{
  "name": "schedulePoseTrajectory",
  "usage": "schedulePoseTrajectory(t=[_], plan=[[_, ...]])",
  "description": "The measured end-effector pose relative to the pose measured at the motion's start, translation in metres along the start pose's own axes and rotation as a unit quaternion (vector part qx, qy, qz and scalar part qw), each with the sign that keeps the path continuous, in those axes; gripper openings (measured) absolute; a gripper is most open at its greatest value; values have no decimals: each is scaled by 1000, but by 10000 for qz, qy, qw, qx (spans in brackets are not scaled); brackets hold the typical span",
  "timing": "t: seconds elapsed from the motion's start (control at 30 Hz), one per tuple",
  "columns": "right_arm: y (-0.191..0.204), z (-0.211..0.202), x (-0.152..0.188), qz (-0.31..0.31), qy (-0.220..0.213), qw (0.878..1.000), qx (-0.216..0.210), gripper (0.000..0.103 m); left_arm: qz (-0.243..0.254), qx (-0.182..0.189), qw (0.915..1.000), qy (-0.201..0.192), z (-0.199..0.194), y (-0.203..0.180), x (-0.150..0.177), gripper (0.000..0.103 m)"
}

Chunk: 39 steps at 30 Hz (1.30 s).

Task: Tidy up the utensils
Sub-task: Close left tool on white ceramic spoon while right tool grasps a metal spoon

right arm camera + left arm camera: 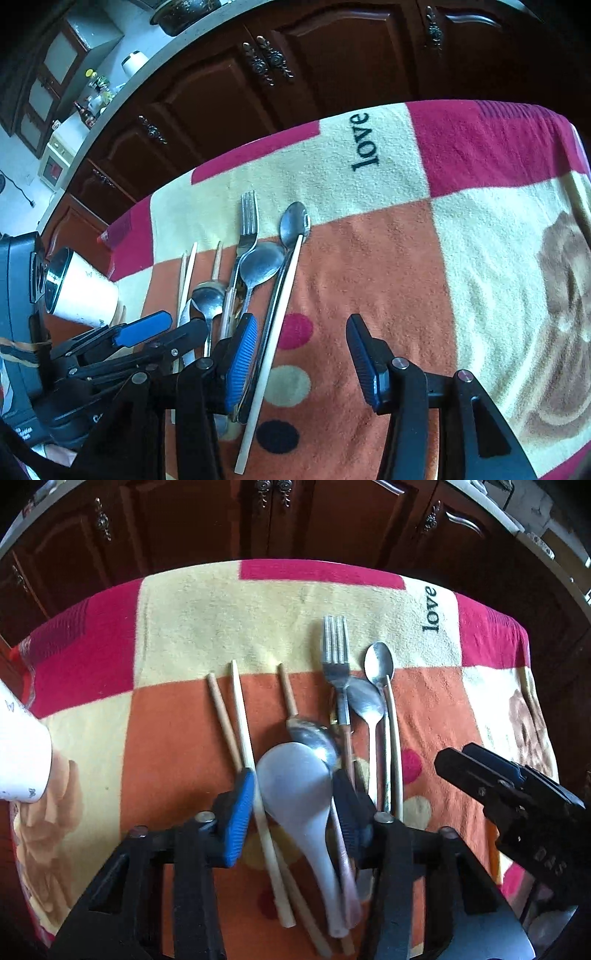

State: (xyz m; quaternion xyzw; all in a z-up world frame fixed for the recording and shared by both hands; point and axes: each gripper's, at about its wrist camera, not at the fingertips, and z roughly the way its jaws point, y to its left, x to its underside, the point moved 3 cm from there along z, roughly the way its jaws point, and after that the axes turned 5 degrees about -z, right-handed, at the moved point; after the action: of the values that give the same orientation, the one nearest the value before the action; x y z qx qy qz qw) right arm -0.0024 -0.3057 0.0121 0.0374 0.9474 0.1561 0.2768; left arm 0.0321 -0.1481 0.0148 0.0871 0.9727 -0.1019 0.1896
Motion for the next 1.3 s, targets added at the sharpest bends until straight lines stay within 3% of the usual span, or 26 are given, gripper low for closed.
schedulePoseTrajectory(t=[0.13,0.4,0.6,0.73,0.83,0.97,1.03,1.17,1.27,1.3], plan=[[10,8,-4,-174,67,9998,-82,48,-59,333,9994,-75,-12,22,1,41],[32,29,-7,-358,215,9978,-508,48,-479,572,9972,33,-22,51,9,41],[36,46,-13,-179,203,9967,-769,36,-705,866,9937,127,-16,58,12,41],[31,57,-18,76,204,9949,-984,32,-780,928,9925,166,-11,57,9,41],[26,63,-23,317,194,9928,-1143,31,-784,942,9923,162,-9,58,7,27],[11,70,-27,863,42,9853,-1471,31,-873,1055,9902,257,-2,62,3,17],[2,73,-30,1243,-88,9769,-1736,31,-923,1087,9893,313,3,63,2,16],[-7,76,-38,1521,-293,9700,-1874,31,-950,1171,9879,356,6,60,2,14],[-14,78,-39,1712,-323,9673,-1842,13,-908,1186,9882,343,8,55,0,14],[-16,79,-38,1788,-345,9654,-1869,11,-881,1190,9884,339,9,54,-1,14]])
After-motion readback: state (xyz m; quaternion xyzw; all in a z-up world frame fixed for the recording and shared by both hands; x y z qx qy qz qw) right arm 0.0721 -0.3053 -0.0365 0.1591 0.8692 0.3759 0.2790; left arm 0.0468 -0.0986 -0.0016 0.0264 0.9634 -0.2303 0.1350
